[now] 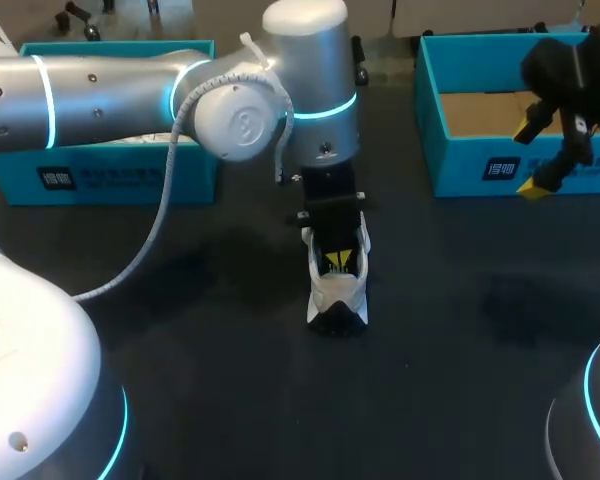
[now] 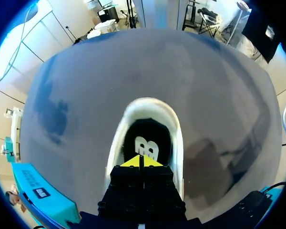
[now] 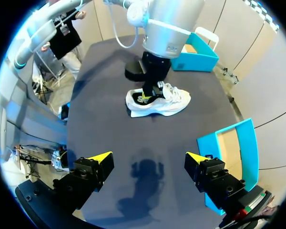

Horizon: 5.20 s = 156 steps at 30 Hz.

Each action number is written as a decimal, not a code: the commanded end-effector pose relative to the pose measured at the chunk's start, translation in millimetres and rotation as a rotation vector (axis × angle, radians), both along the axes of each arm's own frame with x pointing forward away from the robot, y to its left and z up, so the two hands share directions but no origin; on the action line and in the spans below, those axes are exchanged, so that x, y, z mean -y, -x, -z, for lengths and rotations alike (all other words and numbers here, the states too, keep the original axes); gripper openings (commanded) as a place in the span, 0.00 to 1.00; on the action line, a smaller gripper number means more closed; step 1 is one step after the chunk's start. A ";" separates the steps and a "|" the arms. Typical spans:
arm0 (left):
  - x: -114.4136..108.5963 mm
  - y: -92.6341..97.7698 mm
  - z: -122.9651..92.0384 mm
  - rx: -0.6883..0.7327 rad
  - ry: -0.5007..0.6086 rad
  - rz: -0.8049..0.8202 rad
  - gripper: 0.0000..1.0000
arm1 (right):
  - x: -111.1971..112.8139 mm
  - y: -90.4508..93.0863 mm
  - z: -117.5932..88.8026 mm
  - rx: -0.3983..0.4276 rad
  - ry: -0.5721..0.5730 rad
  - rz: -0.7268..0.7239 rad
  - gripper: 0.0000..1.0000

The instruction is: Take the shoe out of the shoebox, open the shoe tongue, remove and reinsert the insole, then place the shoe into the shoebox

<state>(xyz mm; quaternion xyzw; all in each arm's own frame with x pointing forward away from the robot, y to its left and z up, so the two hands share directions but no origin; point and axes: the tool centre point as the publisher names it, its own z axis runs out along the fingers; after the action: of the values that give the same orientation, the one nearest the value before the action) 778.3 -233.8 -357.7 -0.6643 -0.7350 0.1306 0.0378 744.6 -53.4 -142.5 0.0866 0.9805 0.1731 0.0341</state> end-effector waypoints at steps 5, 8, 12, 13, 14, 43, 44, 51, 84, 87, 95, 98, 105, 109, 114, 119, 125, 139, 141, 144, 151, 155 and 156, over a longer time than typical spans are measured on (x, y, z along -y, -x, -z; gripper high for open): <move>5.0 15.3 5.6 -0.017 -0.013 0.013 0.00 | -1.1 -1.5 0.3 -0.003 0.003 0.001 1.00; 2.4 19.1 15.3 -0.022 -0.027 0.016 0.00 | -1.1 -1.5 0.3 -0.003 0.003 0.001 1.00; -1.2 21.4 27.9 -0.026 -0.050 0.014 0.00 | -1.1 -1.5 0.3 -0.003 0.003 0.001 1.00; -1.7 21.6 30.3 -0.024 -0.056 0.015 0.00 | -1.1 -1.5 0.3 -0.003 0.003 0.001 1.00; -2.3 21.5 32.4 -0.022 -0.061 0.015 0.00 | -1.1 -1.5 0.3 -0.003 0.003 0.001 1.00; 1.7 24.5 47.8 0.043 -0.062 0.025 0.00 | -1.1 -1.5 0.3 -0.003 0.003 0.001 1.00; 1.3 24.6 50.3 0.048 -0.068 0.027 0.00 | -1.1 -1.5 0.3 -0.003 0.003 0.001 1.00; -3.0 24.5 57.7 0.054 -0.085 0.032 0.00 | -1.1 -1.5 0.3 -0.003 0.003 0.001 1.00; -11.1 -13.1 7.4 0.402 -0.072 -0.016 0.00 | -1.1 -1.5 0.3 -0.003 0.003 0.001 1.00; -10.3 -19.7 2.4 0.449 -0.067 -0.027 0.00 | -1.1 -1.5 0.3 -0.003 0.003 0.001 1.00; -12.9 -29.5 -2.9 0.500 -0.070 -0.040 0.36 | -1.1 -1.5 0.3 -0.003 0.003 0.001 1.00; -14.3 -31.8 -2.5 0.496 -0.079 -0.037 0.65 | -1.1 -1.5 0.3 -0.003 0.003 0.001 1.00; -15.8 -35.8 0.3 0.485 -0.115 -0.024 1.00 | -1.1 -1.5 0.3 -0.003 0.003 0.001 1.00; -15.9 -35.9 -0.5 0.485 -0.125 -0.010 1.00 | -1.1 -1.5 0.3 -0.003 0.003 0.001 1.00; -15.7 -37.0 -2.1 0.482 -0.143 0.015 1.00 | -1.1 -1.5 0.3 -0.003 0.003 0.001 1.00; -18.1 -31.5 -7.1 0.473 -0.159 0.052 1.00 | -1.1 -1.5 0.3 -0.003 0.003 0.001 1.00; -18.5 -30.7 -12.5 0.467 -0.157 0.063 1.00 | -1.1 -1.5 0.3 -0.003 0.003 0.001 1.00; -9.2 -48.2 -25.9 0.471 -0.150 0.055 1.00 | -1.1 -1.5 0.3 -0.003 0.003 0.001 1.00; -9.8 -48.6 -29.3 0.463 -0.141 0.055 1.00 | -1.1 -1.5 0.3 -0.003 0.003 0.001 1.00; -10.1 -51.5 -35.1 0.460 -0.128 0.046 1.00 | -1.1 -1.5 0.3 -0.003 0.003 0.001 1.00; -5.3 -62.7 -53.1 0.465 -0.104 0.032 1.00 | -1.1 -1.5 0.3 -0.003 0.003 0.001 1.00; -1.4 -72.1 -63.1 0.467 -0.098 0.029 1.00 | -1.1 -1.5 0.3 -0.003 0.003 0.001 1.00; -0.6 -74.5 -65.2 0.461 -0.094 0.030 1.00 | -1.1 -1.5 0.3 -0.003 0.003 0.001 1.00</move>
<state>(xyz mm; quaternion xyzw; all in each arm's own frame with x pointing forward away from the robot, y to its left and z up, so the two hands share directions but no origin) 847.0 -232.4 -299.3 -0.6833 -0.7199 -0.0632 -0.1045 744.6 -53.3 -142.5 0.0869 0.9805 0.1729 0.0340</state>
